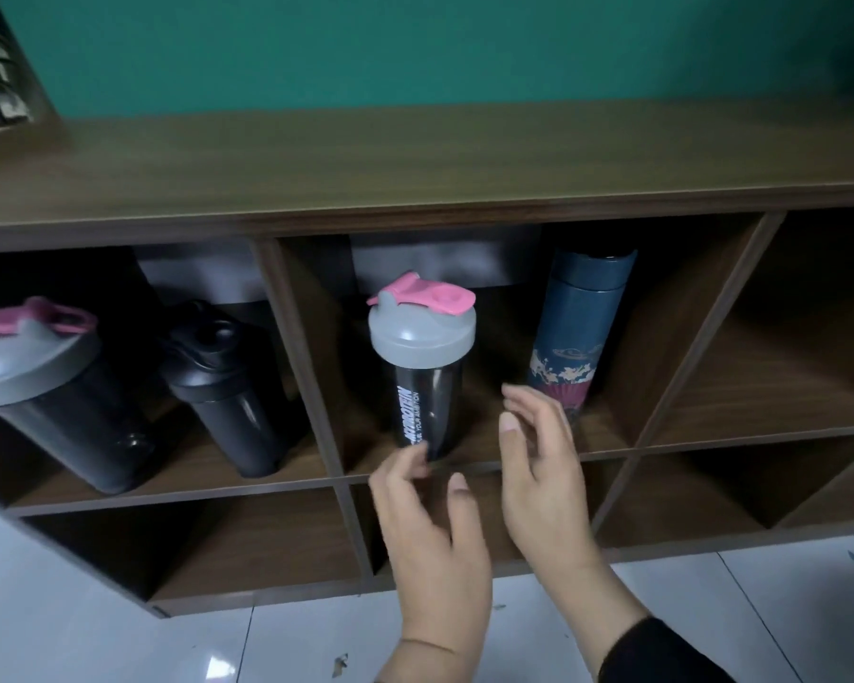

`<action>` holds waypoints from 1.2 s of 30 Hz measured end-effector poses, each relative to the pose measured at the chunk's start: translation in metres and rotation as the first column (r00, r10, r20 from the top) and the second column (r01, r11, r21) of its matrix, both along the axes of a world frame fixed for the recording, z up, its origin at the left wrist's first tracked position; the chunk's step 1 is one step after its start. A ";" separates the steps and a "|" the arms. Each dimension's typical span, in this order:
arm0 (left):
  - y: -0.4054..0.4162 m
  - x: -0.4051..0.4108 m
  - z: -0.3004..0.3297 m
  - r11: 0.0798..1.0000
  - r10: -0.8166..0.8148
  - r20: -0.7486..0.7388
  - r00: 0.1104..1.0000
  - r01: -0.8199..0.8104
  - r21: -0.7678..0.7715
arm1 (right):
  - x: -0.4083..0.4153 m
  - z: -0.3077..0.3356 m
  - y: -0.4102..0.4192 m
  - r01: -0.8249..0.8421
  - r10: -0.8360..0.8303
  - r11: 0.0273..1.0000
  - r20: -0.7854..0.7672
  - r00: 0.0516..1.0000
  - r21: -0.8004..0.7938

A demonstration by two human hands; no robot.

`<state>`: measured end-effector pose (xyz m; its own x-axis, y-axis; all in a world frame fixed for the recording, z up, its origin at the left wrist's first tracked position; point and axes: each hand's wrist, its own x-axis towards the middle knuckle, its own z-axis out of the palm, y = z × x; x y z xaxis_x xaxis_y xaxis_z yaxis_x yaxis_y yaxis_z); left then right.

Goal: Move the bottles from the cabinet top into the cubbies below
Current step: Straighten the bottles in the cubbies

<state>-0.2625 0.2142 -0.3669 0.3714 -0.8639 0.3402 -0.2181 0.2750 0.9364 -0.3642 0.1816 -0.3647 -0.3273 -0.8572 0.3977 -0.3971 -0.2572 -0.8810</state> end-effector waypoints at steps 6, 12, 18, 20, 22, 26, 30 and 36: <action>-0.009 0.013 0.020 0.985 -0.053 -0.070 0.996 0.063 0.158 | 0.032 -0.003 -0.020 -0.234 0.164 0.958 0.349 0.923 0.167; -0.026 0.024 0.025 0.924 -0.278 0.005 0.961 0.266 0.275 | 0.036 -0.002 -0.008 -0.213 0.143 0.962 0.350 0.926 0.171; -0.047 0.036 0.032 0.882 -0.336 -0.060 0.940 0.337 0.330 | 0.040 0.003 -0.005 -0.121 0.059 0.962 0.245 0.968 0.245; -0.045 0.037 0.033 0.889 -0.320 -0.089 0.943 0.331 0.316 | 0.038 0.005 -0.006 -0.127 0.068 0.953 0.215 0.974 0.275; -0.044 0.036 0.032 0.889 -0.349 -0.074 0.934 0.355 0.290 | 0.038 0.008 -0.005 -0.169 0.114 0.949 0.211 0.971 0.265; -0.046 0.037 0.032 0.862 -0.392 -0.071 0.917 0.393 0.320 | 0.039 0.005 -0.005 -0.160 0.117 0.958 0.186 0.976 0.238; -0.032 0.041 0.037 0.892 -0.319 -0.061 0.946 0.321 0.318 | 0.049 0.018 0.003 0.177 -0.184 0.983 0.234 0.955 0.051; 0.000 0.085 0.048 0.994 -0.028 0.036 0.999 0.031 -0.105 | 0.108 0.038 0.031 0.130 -0.109 0.988 0.218 0.970 -0.081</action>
